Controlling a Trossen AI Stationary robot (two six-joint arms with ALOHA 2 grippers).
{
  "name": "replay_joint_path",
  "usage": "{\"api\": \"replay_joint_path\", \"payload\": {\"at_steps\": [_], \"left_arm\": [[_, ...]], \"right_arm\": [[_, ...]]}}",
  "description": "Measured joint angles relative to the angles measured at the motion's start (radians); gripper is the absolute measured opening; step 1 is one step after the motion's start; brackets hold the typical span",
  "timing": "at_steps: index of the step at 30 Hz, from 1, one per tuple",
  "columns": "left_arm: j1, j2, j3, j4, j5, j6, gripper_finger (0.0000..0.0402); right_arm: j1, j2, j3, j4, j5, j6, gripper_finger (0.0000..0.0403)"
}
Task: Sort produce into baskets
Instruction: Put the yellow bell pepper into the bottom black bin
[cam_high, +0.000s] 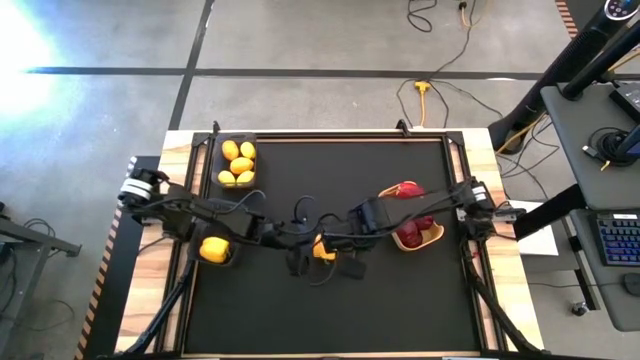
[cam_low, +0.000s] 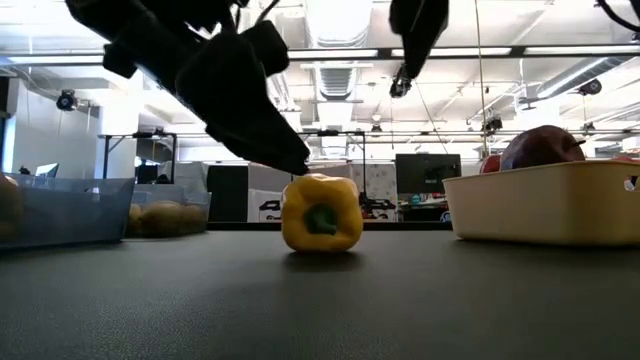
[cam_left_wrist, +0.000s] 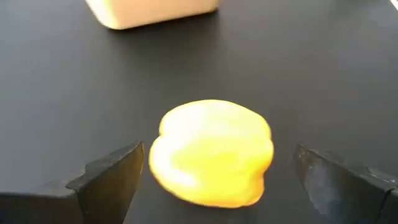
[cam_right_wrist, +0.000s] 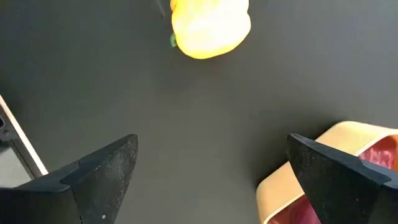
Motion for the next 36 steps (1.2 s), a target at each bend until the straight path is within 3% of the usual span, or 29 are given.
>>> {"api": "replay_joint_path", "payload": {"at_steps": [11,16,21,26,36], "left_arm": [[0.028,0.194,0.165,-0.047,0.032,0.088,0.0388],[0.048,0.227,0.174,-0.103,0.025,0.079,0.0382],[0.049,0.225,0.139,-0.093,0.023,0.012,0.0351],[0.044,0.149,0.128,-0.239,0.020,-0.078,0.0333],[0.032,-0.244,0.098,-0.867,-0.149,-0.245,0.0334]], "right_arm": [[0.072,-0.012,-0.002,-0.015,0.009,0.151,0.0400],[0.100,-0.012,-0.002,-0.015,0.010,0.179,0.0400],[0.105,-0.012,-0.001,-0.023,0.010,0.165,0.0400],[0.101,-0.012,0.000,-0.043,0.012,0.098,0.0400],[0.074,-0.012,0.001,-0.024,0.060,-0.058,0.0400]]}}
